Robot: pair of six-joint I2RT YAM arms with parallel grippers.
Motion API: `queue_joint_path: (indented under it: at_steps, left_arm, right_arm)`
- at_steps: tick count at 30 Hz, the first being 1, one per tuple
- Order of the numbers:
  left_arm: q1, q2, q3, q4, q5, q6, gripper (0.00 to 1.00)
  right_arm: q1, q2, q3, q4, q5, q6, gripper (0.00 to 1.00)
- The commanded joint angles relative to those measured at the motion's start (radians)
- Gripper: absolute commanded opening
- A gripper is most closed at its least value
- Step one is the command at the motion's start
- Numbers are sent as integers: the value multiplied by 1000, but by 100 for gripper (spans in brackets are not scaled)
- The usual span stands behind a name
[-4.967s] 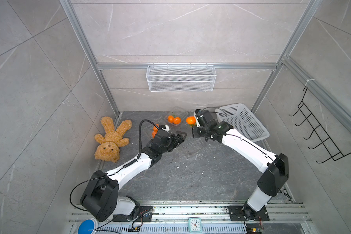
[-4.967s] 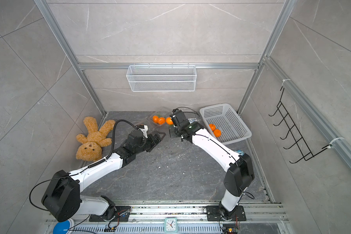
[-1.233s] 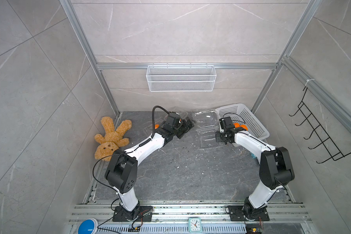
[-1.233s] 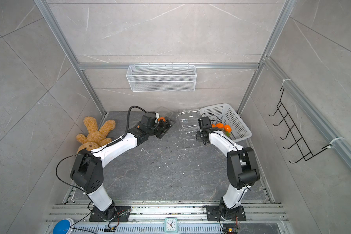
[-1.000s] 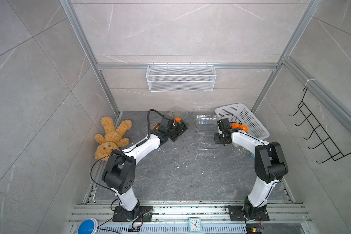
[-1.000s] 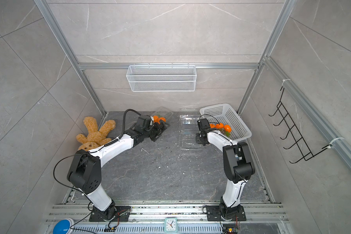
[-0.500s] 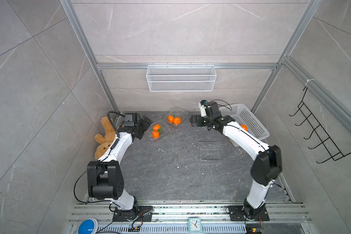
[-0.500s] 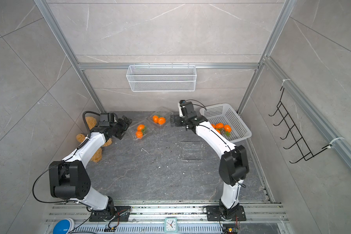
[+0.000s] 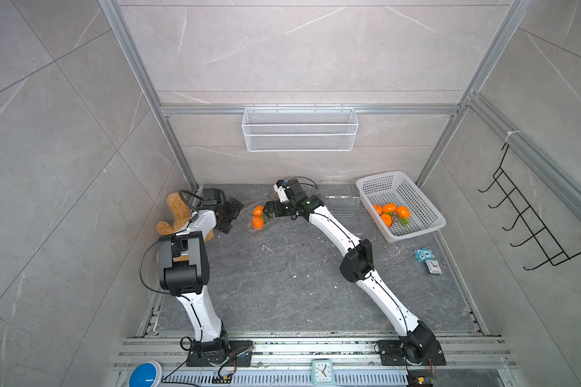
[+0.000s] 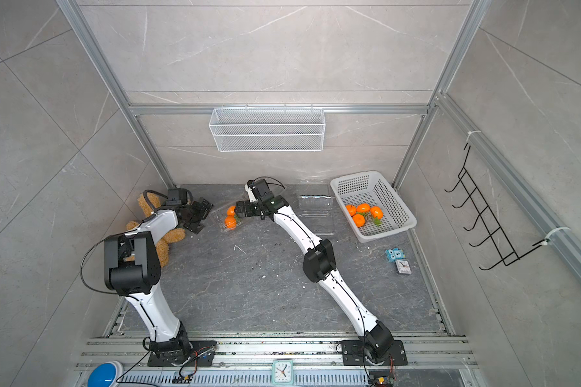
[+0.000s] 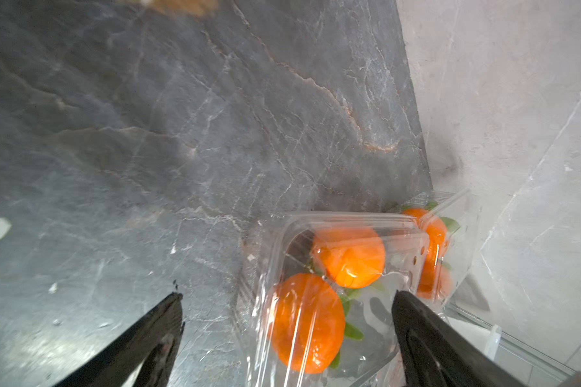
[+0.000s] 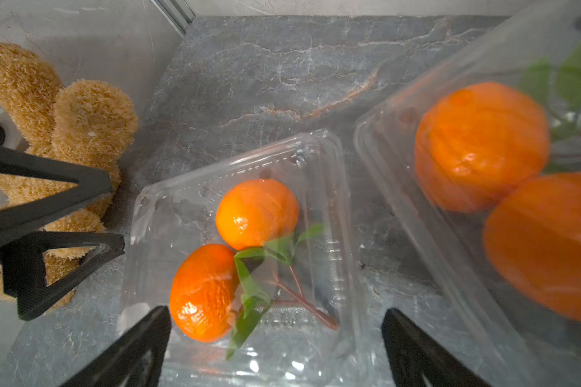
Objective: Take oranges out of containers
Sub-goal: Move the packing box to the center of the board.
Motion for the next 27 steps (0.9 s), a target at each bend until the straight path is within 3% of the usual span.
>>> queue_joint_path:
  at_steps: [1, 3, 5, 12, 18, 22, 27]
  left_arm:
    - [0, 39, 57, 50, 69, 27, 99]
    - [-1, 73, 80, 58, 83, 25, 99]
    - [-3, 101, 101, 74, 107, 17, 100]
    - [-41, 148, 163, 90, 153, 14, 100]
    - [-60, 96, 121, 94, 151, 19, 99]
    - [-62, 22, 31, 105, 152, 22, 100]
    - [-71, -79, -114, 146, 165, 31, 99]
  right_arm:
    - [-1, -25, -61, -5, -36, 44, 100]
    - [1, -99, -248, 120, -54, 57, 100]
    - [2, -125, -309, 169, -82, 64, 100]
    - [37, -84, -130, 23, -98, 6, 92]
    - [70, -214, -262, -32, -44, -27, 88]
    - [104, -417, -565, 24, 40, -19, 87]
    - [119, -756, -1154, 249, 76, 131, 86]
